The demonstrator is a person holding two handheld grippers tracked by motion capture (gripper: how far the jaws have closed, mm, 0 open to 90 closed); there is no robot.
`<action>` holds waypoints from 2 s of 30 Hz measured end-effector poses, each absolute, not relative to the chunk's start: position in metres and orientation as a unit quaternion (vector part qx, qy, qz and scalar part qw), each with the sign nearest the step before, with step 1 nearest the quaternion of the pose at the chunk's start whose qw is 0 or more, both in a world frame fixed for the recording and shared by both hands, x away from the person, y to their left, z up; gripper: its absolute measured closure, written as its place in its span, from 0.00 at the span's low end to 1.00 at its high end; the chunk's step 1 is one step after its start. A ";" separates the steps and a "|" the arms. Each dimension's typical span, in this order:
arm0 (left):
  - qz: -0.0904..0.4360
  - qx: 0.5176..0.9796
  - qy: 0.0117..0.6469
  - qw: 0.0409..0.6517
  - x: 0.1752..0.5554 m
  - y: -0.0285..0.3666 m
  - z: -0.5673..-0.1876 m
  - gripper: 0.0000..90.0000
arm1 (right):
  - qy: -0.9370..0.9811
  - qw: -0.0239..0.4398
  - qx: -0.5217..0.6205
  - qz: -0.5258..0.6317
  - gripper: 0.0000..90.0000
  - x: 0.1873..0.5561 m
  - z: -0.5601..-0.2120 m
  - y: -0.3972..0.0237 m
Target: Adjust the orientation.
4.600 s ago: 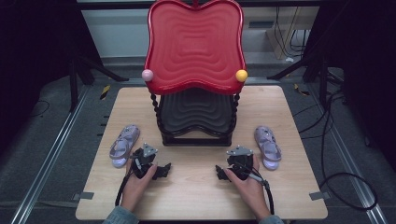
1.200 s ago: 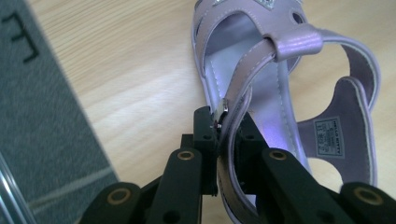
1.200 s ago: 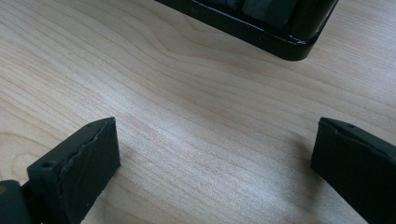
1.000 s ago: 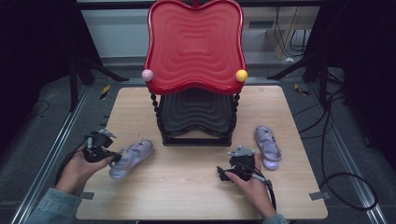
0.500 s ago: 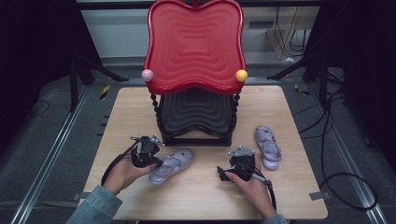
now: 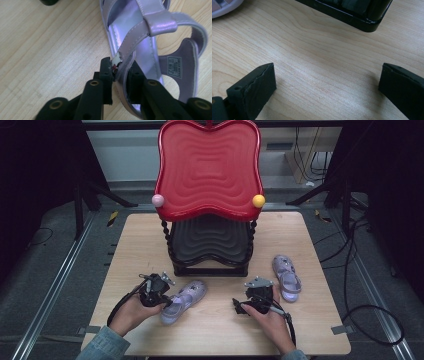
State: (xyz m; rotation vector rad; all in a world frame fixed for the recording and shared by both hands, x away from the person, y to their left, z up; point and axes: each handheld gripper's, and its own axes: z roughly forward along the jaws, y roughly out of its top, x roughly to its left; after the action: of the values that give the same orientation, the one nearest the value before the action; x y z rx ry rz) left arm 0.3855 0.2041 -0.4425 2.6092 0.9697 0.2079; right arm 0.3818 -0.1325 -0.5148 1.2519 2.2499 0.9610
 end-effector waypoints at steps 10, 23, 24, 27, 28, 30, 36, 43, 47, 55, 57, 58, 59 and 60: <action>0.106 0.908 0.355 0.198 0.369 0.212 -0.405 0.49 | 0.803 0.196 0.446 0.343 0.01 0.382 -0.515 -0.133; 0.113 0.911 0.337 0.208 0.346 0.200 -0.389 0.39 | 0.802 0.197 0.448 0.343 0.01 0.381 -0.515 -0.133; 0.110 0.915 0.331 0.205 0.345 0.198 -0.390 0.40 | 0.802 0.197 0.448 0.343 0.01 0.381 -0.515 -0.133; 0.105 0.918 0.323 0.202 0.344 0.194 -0.391 0.46 | 0.802 0.197 0.448 0.343 0.02 0.381 -0.515 -0.133; 0.089 0.924 0.314 0.199 0.343 0.191 -0.392 0.49 | 0.802 0.197 0.449 0.343 0.02 0.381 -0.515 -0.133; 0.087 0.925 0.313 0.197 0.343 0.189 -0.393 0.52 | 0.802 0.197 0.448 0.343 0.02 0.381 -0.515 -0.133; 0.064 0.938 0.298 0.165 0.346 0.174 -0.406 0.61 | 0.801 0.197 0.449 0.343 0.02 0.381 -0.515 -0.133; 0.039 0.939 0.308 0.150 0.358 0.164 -0.431 0.69 | 0.801 0.197 0.450 0.342 0.02 0.381 -0.515 -0.133; 0.034 0.937 0.316 0.144 0.360 0.164 -0.439 0.72 | 0.801 0.198 0.449 0.342 0.02 0.381 -0.515 -0.133; 0.020 0.936 0.321 0.144 0.365 0.163 -0.445 0.84 | 0.801 0.198 0.449 0.342 0.02 0.381 -0.515 -0.133; 0.018 0.936 0.321 0.144 0.365 0.163 -0.445 0.86 | 0.801 0.198 0.449 0.342 0.02 0.381 -0.515 -0.133; 0.018 0.936 0.321 0.144 0.365 0.163 -0.445 0.88 | 0.801 0.198 0.449 0.342 0.02 0.381 -0.515 -0.133; 0.014 0.936 0.320 0.144 0.365 0.163 -0.446 0.89 | 0.801 0.197 0.450 0.343 0.02 0.381 -0.515 -0.133; 0.013 0.937 0.319 0.143 0.366 0.162 -0.446 0.89 | 0.801 0.198 0.449 0.342 0.02 0.381 -0.515 -0.133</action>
State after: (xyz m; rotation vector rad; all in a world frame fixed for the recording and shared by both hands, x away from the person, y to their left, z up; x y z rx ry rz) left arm 0.3656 0.1623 -0.4462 2.7017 0.9204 0.0362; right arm 0.3811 -0.1329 -0.5149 1.2579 2.2423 0.9577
